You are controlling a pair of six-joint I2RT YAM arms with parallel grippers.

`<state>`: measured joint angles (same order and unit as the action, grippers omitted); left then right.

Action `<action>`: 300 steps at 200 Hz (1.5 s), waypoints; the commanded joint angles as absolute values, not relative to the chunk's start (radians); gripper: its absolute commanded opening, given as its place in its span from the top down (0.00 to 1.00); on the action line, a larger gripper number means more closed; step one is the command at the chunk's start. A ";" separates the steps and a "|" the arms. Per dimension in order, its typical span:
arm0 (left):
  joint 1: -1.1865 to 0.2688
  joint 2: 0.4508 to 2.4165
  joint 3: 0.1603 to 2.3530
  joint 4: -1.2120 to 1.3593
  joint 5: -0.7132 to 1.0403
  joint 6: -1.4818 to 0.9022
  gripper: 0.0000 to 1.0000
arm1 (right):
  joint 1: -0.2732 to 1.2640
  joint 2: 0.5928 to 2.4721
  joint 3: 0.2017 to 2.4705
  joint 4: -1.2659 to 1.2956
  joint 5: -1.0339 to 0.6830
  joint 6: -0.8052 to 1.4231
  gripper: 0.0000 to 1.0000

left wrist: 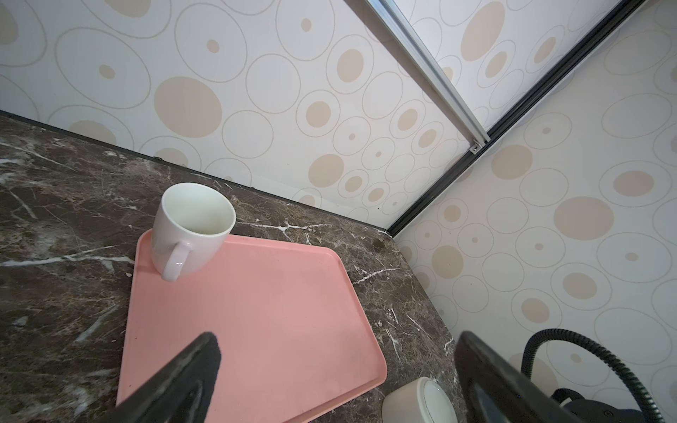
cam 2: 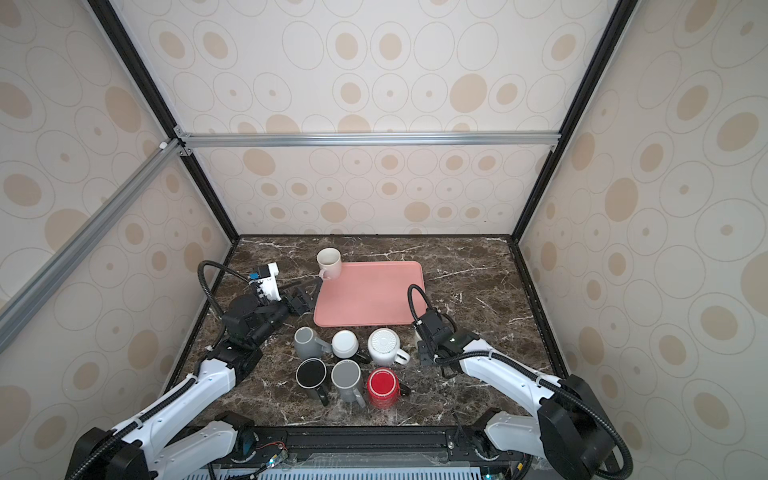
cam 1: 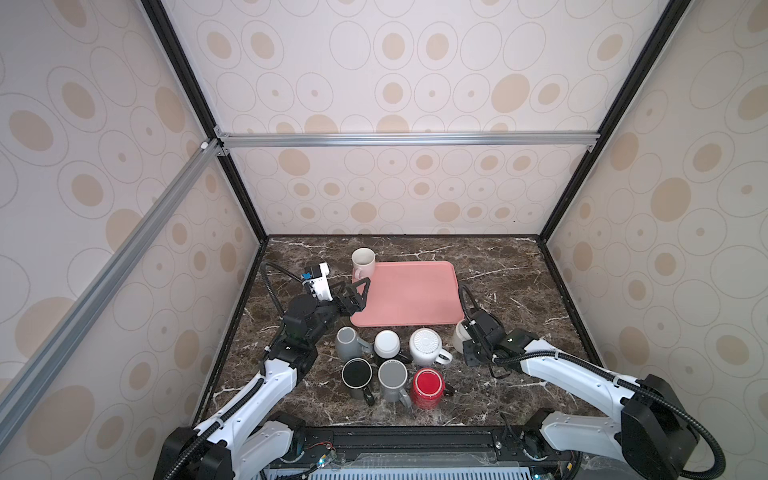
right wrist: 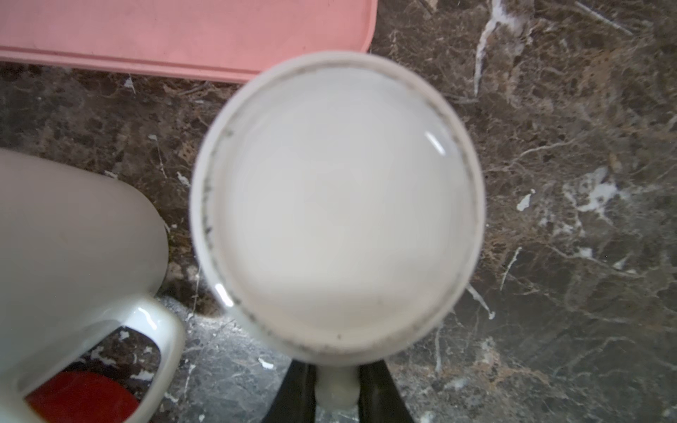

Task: Turn the mug right side up
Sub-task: 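Lift the white mug with the right gripper toward the tray, then hold the white mug up while the left gripper grasps its handle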

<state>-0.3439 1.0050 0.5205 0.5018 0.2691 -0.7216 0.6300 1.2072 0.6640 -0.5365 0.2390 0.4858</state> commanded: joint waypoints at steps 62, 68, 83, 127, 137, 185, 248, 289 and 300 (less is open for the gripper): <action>-0.342 1.017 0.529 0.558 0.308 -0.763 0.01 | 0.642 1.023 0.651 -0.573 0.249 0.471 1.00; -0.342 1.018 0.531 0.561 0.311 -0.768 0.01 | 0.642 0.996 0.663 -0.577 0.250 0.463 1.00; -0.342 1.024 0.531 0.582 0.324 -0.782 0.01 | 0.643 0.944 0.704 -0.593 0.262 0.447 1.00; -0.342 1.044 0.522 0.688 0.390 -0.860 0.01 | 0.642 0.914 0.869 -0.505 0.181 0.423 1.00; -0.342 1.056 0.517 0.730 0.422 -0.883 0.02 | 0.642 0.925 0.891 -0.432 0.133 0.423 1.00; -0.344 1.130 0.484 0.979 0.551 -1.029 0.09 | 0.642 1.047 0.991 -0.001 -0.061 0.489 1.00; -0.389 1.140 0.493 1.114 0.565 -1.061 0.22 | 0.657 1.269 1.084 0.505 -0.252 0.736 1.00; -0.397 1.167 0.481 1.252 0.582 -1.113 0.22 | 0.729 1.338 1.136 0.581 -0.290 0.742 1.00; -0.399 1.177 0.483 1.296 0.586 -1.127 0.23 | 0.738 1.347 1.138 0.592 -0.302 0.754 1.00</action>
